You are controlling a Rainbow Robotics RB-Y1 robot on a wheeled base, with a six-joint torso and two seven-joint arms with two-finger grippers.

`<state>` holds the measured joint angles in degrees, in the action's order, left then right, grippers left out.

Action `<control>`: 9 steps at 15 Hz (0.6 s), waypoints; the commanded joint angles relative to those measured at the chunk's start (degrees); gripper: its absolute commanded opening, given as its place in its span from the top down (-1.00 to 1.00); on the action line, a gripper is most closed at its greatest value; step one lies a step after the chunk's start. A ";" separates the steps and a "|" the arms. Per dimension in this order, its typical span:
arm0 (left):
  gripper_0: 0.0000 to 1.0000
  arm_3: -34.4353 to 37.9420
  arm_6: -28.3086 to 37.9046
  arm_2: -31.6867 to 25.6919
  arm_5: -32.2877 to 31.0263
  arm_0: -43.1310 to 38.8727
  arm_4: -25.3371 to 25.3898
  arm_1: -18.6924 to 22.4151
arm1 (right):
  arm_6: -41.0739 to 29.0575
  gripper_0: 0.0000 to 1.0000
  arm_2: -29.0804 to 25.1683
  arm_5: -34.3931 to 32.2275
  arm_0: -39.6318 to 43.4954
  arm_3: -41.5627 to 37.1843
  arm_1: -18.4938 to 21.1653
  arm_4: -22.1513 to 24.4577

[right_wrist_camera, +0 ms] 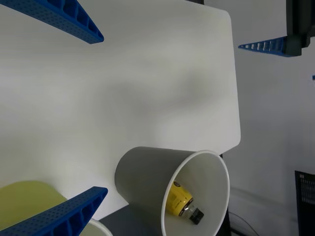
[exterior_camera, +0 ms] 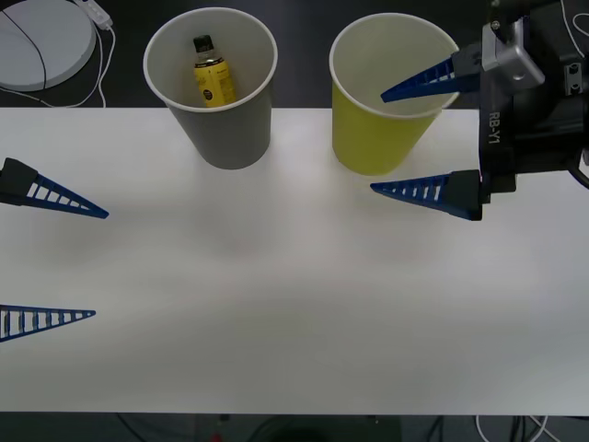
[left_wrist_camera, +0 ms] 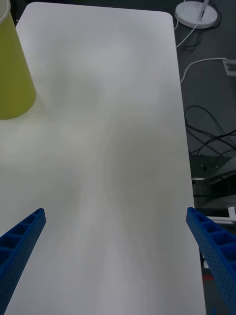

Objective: Put the can into the green bin and the plastic bottle into the gray bin

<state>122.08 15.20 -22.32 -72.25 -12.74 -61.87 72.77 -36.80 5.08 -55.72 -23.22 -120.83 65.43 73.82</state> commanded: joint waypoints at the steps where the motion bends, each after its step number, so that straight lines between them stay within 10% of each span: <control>1: -1.00 0.00 0.00 0.00 0.00 0.00 0.00 0.00 | 6.13 -1.00 -3.94 0.00 6.96 -1.78 -0.04 -2.71; 9: -1.00 0.00 0.00 0.00 0.00 0.00 0.00 0.00 | 23.09 -1.00 -13.70 -5.89 22.25 -1.87 -0.04 -10.62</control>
<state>122.08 15.20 -22.32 -72.25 -12.74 -61.87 72.77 -14.97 -7.42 -60.09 -2.18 -122.97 65.40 64.08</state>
